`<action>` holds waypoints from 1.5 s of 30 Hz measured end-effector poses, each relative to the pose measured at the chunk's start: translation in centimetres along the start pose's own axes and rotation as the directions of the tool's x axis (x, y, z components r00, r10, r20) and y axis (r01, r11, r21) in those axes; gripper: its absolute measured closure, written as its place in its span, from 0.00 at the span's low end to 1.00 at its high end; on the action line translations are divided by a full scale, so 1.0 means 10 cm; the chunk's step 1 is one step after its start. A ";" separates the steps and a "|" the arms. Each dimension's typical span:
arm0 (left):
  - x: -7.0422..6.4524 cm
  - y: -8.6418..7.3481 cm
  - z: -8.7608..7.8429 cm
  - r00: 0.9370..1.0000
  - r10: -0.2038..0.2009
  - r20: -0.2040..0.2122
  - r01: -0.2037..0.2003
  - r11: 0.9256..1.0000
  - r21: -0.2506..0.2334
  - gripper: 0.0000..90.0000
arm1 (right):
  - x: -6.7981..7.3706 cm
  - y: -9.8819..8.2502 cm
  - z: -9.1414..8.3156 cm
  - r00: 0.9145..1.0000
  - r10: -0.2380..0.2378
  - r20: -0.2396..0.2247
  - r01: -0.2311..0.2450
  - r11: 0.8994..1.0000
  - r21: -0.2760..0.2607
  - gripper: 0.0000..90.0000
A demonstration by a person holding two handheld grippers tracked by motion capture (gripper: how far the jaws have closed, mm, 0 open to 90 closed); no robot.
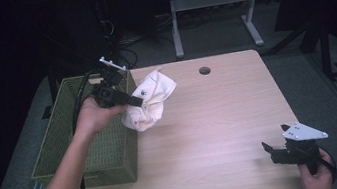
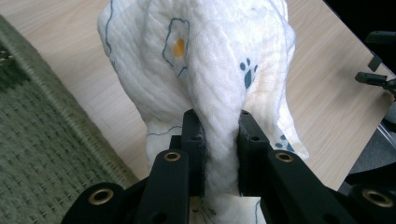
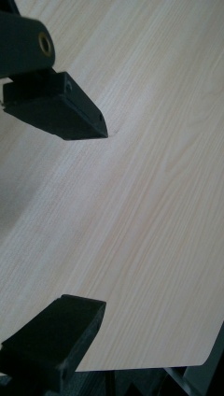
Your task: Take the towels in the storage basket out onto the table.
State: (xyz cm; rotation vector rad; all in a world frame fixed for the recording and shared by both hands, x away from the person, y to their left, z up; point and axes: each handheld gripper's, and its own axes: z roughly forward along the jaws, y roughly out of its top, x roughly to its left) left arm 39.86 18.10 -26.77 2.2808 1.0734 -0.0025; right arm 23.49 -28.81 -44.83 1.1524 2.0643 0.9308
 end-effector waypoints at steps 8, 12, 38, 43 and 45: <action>-0.13 0.14 0.17 1.000 0.029 -0.012 -0.029 0.999 0.035 0.85 | 0.00 0.01 -0.01 1.000 -0.005 0.000 0.005 1.000 -0.004 0.15; -0.20 0.20 0.25 0.999 0.042 -0.013 -0.041 0.998 0.045 0.85 | 0.00 0.01 -0.01 1.000 -0.004 -0.001 0.004 1.000 -0.005 0.15; -0.59 0.50 1.03 0.995 0.077 -0.060 -0.068 0.988 0.140 0.85 | -0.01 0.02 -0.04 1.000 0.001 -0.002 -0.001 1.000 -0.020 0.15; -0.65 0.50 1.22 0.994 0.090 -0.060 -0.078 0.983 0.168 0.84 | 0.00 0.02 -0.04 1.000 0.004 -0.003 -0.004 1.000 -0.021 0.15; -0.68 0.50 1.29 0.995 0.087 -0.055 -0.077 0.983 0.167 0.84 | 0.00 0.02 -0.04 1.000 0.003 -0.004 -0.003 1.000 -0.021 0.15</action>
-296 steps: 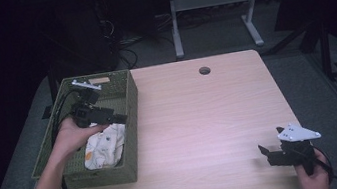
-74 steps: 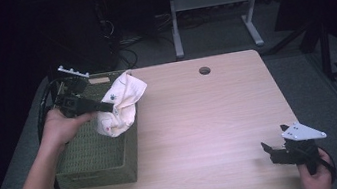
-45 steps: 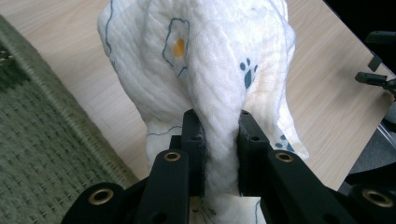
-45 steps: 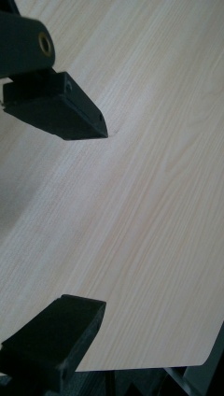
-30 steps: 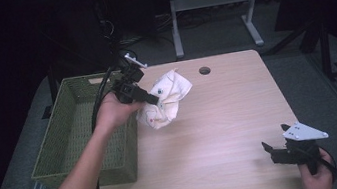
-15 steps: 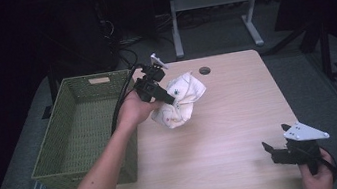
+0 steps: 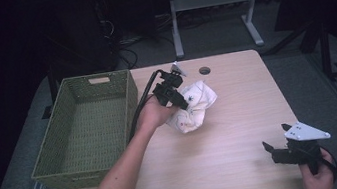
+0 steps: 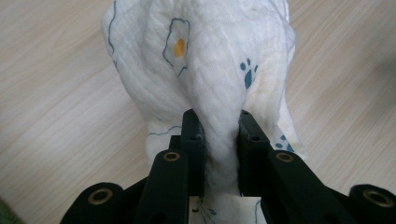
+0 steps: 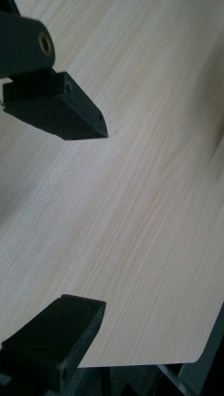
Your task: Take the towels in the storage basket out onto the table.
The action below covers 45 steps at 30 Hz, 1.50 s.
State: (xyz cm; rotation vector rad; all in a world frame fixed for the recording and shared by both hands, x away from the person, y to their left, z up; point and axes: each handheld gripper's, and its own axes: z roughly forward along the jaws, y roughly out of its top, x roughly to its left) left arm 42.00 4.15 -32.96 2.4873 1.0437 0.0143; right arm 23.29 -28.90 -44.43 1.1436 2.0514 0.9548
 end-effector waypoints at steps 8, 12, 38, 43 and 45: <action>-0.10 0.05 0.23 1.000 -0.001 -0.002 0.001 1.000 0.013 0.84 | 0.00 0.00 -0.01 1.000 0.006 -0.001 -0.006 1.000 -0.002 0.15; -0.15 0.08 0.35 1.000 0.012 0.002 -0.012 0.999 0.032 0.84 | 0.00 0.00 -0.01 1.000 0.002 -0.002 -0.002 1.000 -0.003 0.15; -0.16 0.01 0.86 1.000 -0.013 -0.006 0.013 0.998 0.069 0.82 | 0.00 -0.01 -0.01 1.000 -0.002 -0.003 0.002 1.000 -0.008 0.15; -0.13 -0.01 0.88 1.000 -0.023 -0.001 0.023 0.997 0.073 0.81 | 0.01 0.00 -0.01 1.000 -0.002 -0.008 0.002 1.000 -0.004 0.15; -0.13 -0.02 0.89 1.000 -0.018 0.000 0.018 0.997 0.077 0.81 | 0.01 0.00 0.00 1.000 -0.005 -0.009 0.005 1.000 0.000 0.15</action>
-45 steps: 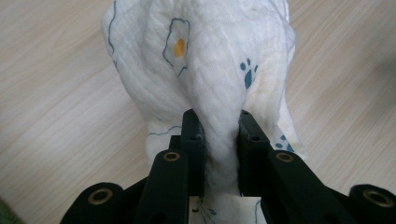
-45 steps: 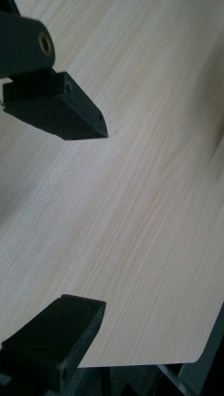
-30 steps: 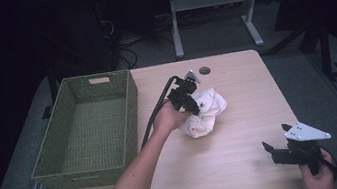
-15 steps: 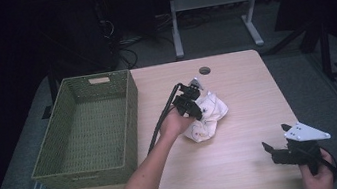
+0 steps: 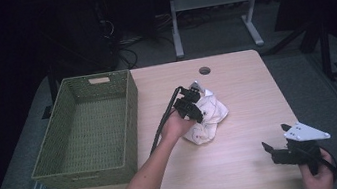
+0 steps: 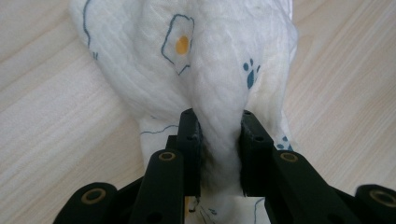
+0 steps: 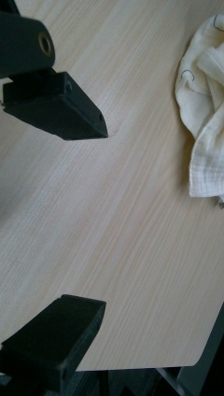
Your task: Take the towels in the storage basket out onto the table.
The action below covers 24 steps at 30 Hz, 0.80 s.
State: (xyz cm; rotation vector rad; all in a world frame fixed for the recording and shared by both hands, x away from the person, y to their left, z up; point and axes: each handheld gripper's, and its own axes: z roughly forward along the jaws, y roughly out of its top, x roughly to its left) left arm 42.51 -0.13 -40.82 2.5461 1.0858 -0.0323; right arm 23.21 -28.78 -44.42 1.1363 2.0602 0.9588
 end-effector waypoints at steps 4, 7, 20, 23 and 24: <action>0.00 0.00 0.00 1.000 -0.002 0.000 0.002 1.000 -0.004 0.80 | 0.01 0.00 0.01 1.000 -0.004 0.002 0.004 1.000 0.002 0.15; 0.00 0.00 0.02 1.000 -0.004 -0.005 0.004 1.000 0.000 0.79 | 0.01 0.01 0.01 1.000 -0.006 0.001 0.006 1.000 0.001 0.15; -0.03 0.00 0.04 1.000 -0.008 -0.004 0.008 1.000 -0.004 0.75 | 0.01 0.00 0.01 1.000 -0.002 -0.001 0.002 1.000 -0.001 0.15; -0.03 0.00 0.03 1.000 -0.010 -0.003 0.010 1.000 -0.007 0.73 | 0.01 0.00 0.01 1.000 -0.006 0.000 0.006 1.000 -0.001 0.15; -0.03 0.00 0.03 1.000 -0.008 -0.003 0.008 1.000 -0.007 0.73 | 0.01 0.00 0.01 1.000 -0.007 0.000 0.007 1.000 0.002 0.15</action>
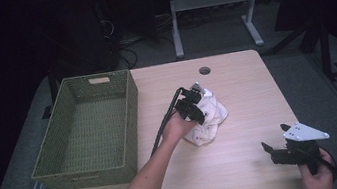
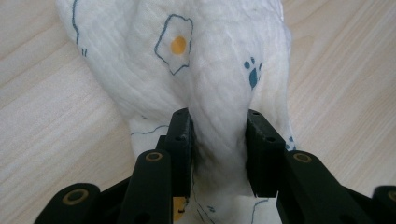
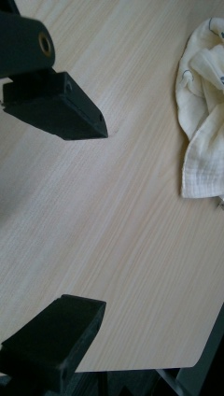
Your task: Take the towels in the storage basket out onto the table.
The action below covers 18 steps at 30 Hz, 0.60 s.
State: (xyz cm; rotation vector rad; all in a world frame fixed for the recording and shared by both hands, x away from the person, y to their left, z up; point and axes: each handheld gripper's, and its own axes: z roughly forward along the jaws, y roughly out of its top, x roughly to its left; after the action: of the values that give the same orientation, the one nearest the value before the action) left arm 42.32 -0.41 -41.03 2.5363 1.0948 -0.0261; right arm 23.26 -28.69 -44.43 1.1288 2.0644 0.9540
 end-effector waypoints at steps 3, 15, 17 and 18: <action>0.00 0.00 -0.01 1.000 0.004 -0.003 -0.004 1.000 -0.002 0.72 | 0.00 0.00 0.00 1.000 -0.001 0.000 0.001 1.000 -0.003 0.15; -0.01 0.00 -0.03 1.000 0.002 -0.003 -0.003 1.000 -0.008 0.66 | 0.01 0.01 0.00 1.000 -0.007 -0.003 0.007 1.000 0.000 0.15; -0.01 -0.01 -0.04 1.000 0.001 -0.005 -0.001 1.000 -0.009 0.65 | 0.01 0.00 0.00 1.000 -0.007 -0.002 0.007 1.000 0.000 0.15; -0.01 -0.01 -0.04 1.000 -0.002 -0.004 0.002 1.000 -0.012 0.65 | 0.01 0.00 0.00 1.000 -0.006 -0.001 0.006 1.000 0.000 0.15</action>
State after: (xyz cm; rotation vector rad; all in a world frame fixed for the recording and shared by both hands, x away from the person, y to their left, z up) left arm 42.11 -0.31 -40.67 2.5255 1.0965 -0.0145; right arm 23.22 -28.64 -44.40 1.1215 2.0674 0.9517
